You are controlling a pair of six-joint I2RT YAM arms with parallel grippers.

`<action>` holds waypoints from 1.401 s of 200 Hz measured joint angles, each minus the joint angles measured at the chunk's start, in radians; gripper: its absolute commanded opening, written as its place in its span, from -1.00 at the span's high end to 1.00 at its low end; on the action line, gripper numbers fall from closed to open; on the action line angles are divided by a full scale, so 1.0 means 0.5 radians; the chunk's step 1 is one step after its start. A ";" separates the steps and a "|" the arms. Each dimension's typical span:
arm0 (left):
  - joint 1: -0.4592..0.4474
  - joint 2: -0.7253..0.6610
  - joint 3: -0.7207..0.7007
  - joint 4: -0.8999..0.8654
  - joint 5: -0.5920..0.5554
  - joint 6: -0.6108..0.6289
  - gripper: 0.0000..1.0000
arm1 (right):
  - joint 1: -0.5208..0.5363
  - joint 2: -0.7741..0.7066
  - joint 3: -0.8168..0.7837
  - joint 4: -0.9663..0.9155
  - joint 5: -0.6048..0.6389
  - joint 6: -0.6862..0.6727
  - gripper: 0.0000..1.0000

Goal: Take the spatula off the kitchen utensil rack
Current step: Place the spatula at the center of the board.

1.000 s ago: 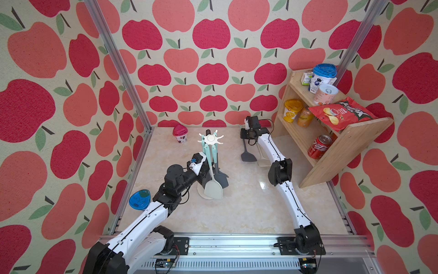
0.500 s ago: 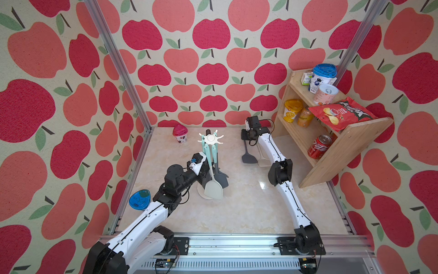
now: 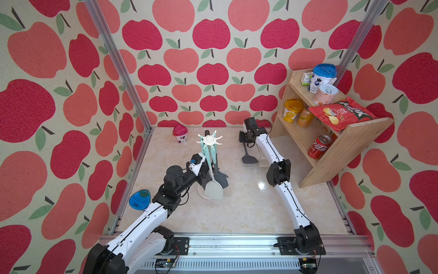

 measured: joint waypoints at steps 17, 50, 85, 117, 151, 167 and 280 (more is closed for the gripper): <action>0.000 0.000 0.000 0.000 0.000 -0.001 1.00 | 0.006 0.000 0.004 -0.003 0.043 -0.023 0.18; 0.000 0.000 0.000 0.000 0.000 -0.002 1.00 | 0.054 -0.029 0.004 -0.047 0.286 -0.184 0.14; 0.000 0.001 0.000 0.001 0.000 -0.002 1.00 | 0.147 -0.217 0.004 -0.081 0.462 -0.328 0.12; 0.000 0.000 0.000 0.000 0.000 -0.002 1.00 | 0.218 -0.496 0.004 -0.072 0.562 -0.442 0.08; 0.000 -0.001 0.000 -0.001 0.000 -0.002 1.00 | 0.227 -0.727 0.018 -0.018 0.607 -0.568 -0.01; 0.000 -0.001 0.000 -0.001 0.000 -0.002 1.00 | 0.227 -0.798 0.021 0.020 0.636 -0.664 -0.02; 0.000 0.045 0.007 0.053 0.024 -0.002 1.00 | 0.249 -1.653 -1.580 0.890 0.706 -0.907 -0.21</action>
